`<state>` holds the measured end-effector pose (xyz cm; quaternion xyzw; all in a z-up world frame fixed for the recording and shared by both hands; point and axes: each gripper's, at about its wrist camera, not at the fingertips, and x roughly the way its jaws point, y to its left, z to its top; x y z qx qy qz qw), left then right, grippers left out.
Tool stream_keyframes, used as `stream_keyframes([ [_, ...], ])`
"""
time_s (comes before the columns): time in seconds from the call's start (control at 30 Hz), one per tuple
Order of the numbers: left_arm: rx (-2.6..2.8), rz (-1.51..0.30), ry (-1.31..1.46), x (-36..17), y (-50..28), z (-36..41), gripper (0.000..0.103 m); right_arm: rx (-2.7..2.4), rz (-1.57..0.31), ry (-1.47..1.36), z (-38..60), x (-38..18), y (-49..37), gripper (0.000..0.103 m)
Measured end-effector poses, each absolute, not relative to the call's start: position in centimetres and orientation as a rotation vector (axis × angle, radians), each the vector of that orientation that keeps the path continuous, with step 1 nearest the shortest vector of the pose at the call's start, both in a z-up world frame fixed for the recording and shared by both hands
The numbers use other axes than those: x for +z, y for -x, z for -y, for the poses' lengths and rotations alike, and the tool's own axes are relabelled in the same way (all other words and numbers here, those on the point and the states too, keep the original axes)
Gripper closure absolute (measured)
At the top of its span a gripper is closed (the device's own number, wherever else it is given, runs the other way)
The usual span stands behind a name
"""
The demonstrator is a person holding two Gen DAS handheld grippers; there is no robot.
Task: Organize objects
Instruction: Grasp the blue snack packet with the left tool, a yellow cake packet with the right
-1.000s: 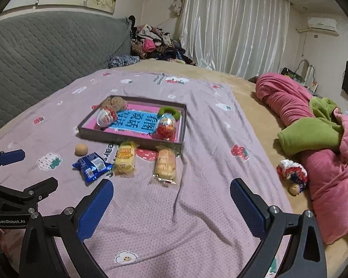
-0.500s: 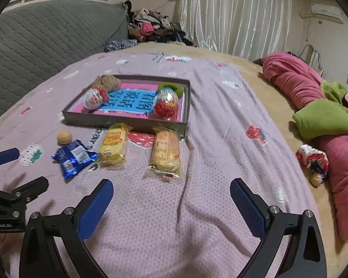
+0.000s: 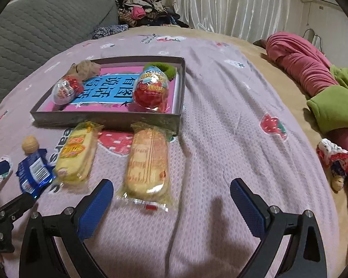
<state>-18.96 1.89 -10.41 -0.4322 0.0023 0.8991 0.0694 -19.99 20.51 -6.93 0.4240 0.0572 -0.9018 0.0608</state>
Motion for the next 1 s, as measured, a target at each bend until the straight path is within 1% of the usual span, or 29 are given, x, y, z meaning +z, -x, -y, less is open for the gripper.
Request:
stream_keyframes([
  [0.23, 2.698, 0.024, 1.313, -11.2, 20.6, -1.9, 0.002, -2.686, -0.206, -1.309, -20.1, -8.0, 22.2, 0.003],
  [0.37, 2.678, 0.035, 1.314, -11.7, 21.0, -2.0, 0.008, -2.666, -0.248, -1.319, -19.5, -8.6, 23.2, 0.006],
  [0.47, 2.671, 0.015, 1.309, -11.8, 21.2, -2.4, 0.017, -2.652, -0.268, -1.33, -19.0, -9.0, 23.7, 0.007],
  [0.5, 2.664, 0.018, 1.305, -11.8, 21.2, -2.5, 0.024, -2.648, -0.275, -1.321, -18.9, -9.0, 23.7, 0.011],
  [0.53, 2.658, 0.021, 1.303, -11.8, 21.2, -2.5, 0.033, -2.641, -0.275, -1.311, -18.8, -9.0, 23.8, 0.014],
  [0.6, 2.658, 0.014, 1.303, -11.8, 21.2, -2.6, 0.037, -2.619, -0.286, -1.303, -18.4, -9.0, 23.9, 0.024],
  [0.63, 2.654, 0.013, 1.303, -11.8, 21.2, -2.6, 0.043, -2.618, -0.295, -1.298, -18.3, -9.1, 23.9, 0.027],
  [0.67, 2.655, 0.016, 1.298, -11.8, 21.1, -2.6, 0.045, -2.617, -0.298, -1.293, -18.2, -9.1, 23.9, 0.03],
  [0.73, 2.653, 0.026, 1.297, -11.7, 21.1, -2.5, 0.048, -2.619, -0.291, -1.284, -18.3, -9.1, 23.7, 0.037],
  [0.8, 2.65, 0.044, 1.3, -11.7, 21.1, -2.3, 0.048, -2.631, -0.295, -1.261, -18.3, -8.8, 23.3, 0.049],
  [0.83, 2.65, 0.051, 1.299, -11.7, 21.0, -2.1, 0.048, -2.631, -0.294, -1.252, -18.4, -8.7, 23.2, 0.052],
  [0.87, 2.651, 0.058, 1.296, -11.7, 20.9, -2.0, 0.048, -2.622, -0.284, -1.245, -18.4, -8.6, 23.0, 0.06],
  [0.9, 2.651, 0.067, 1.3, -11.7, 20.9, -1.9, 0.048, -2.614, -0.267, -1.244, -18.5, -8.6, 22.9, 0.064],
  [1.0, 2.652, 0.08, 1.299, -11.6, 20.7, -1.6, 0.048, -2.613, -0.213, -1.225, -19.1, -8.3, 22.2, 0.064],
])
